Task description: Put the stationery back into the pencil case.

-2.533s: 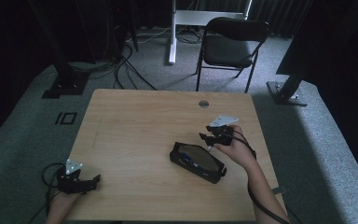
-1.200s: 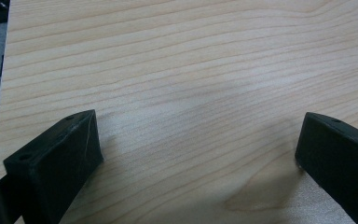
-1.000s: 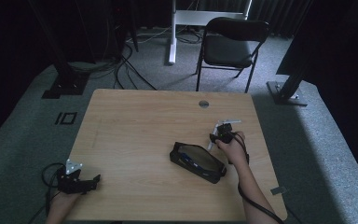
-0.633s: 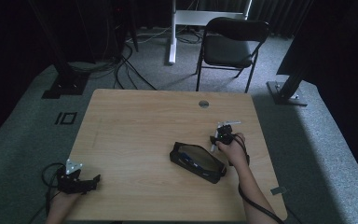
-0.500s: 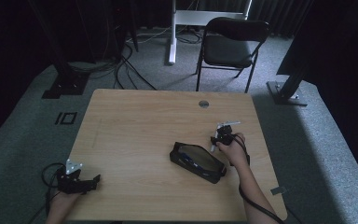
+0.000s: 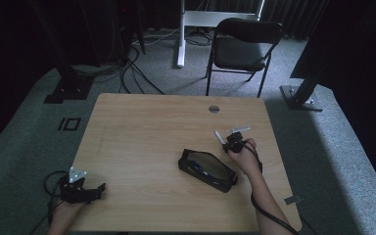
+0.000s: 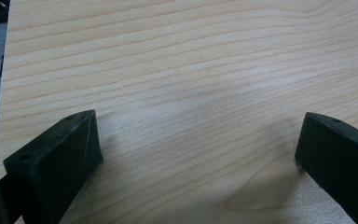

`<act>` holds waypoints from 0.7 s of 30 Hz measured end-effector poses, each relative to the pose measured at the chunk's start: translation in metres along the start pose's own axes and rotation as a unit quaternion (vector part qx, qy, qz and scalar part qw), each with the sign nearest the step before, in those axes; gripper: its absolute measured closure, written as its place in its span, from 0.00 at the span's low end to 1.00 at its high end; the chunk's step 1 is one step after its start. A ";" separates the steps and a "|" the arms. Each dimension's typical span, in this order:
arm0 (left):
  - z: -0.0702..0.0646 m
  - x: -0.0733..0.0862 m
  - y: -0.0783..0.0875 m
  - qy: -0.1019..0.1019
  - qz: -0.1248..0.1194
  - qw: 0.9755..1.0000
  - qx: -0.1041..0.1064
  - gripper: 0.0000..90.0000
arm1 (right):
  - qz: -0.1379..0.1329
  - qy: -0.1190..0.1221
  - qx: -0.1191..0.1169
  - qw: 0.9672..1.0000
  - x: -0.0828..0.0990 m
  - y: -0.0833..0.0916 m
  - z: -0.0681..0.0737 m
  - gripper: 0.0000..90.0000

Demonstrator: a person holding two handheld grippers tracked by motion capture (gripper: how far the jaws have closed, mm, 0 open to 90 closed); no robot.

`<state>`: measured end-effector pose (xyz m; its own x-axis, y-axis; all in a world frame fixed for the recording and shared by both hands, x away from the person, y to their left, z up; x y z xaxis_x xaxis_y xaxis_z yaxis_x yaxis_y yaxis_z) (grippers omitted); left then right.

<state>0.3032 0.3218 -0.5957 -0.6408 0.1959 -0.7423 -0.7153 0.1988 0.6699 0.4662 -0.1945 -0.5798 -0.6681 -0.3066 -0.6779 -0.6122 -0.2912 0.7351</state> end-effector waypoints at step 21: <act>0.000 0.000 0.000 0.000 0.000 1.000 0.000 0.00 | -0.052 -0.008 -0.026 0.998 -0.024 0.039 -0.003 0.87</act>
<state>0.3032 0.3218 -0.5957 -0.6408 0.1960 -0.7423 -0.7153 0.1988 0.6700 0.4597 -0.2006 -0.5350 -0.6087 -0.2588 -0.7500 -0.6559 -0.3677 0.6593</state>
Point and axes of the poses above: each handheld gripper's, and its own axes: y roughly backward along the jaws, x roughly out of its underside, z roughly to its left, the point moved 6 cm from there along -y, roughly forward along the jaws, and after that the axes turned 4 degrees about -z, right-handed, at the moved point
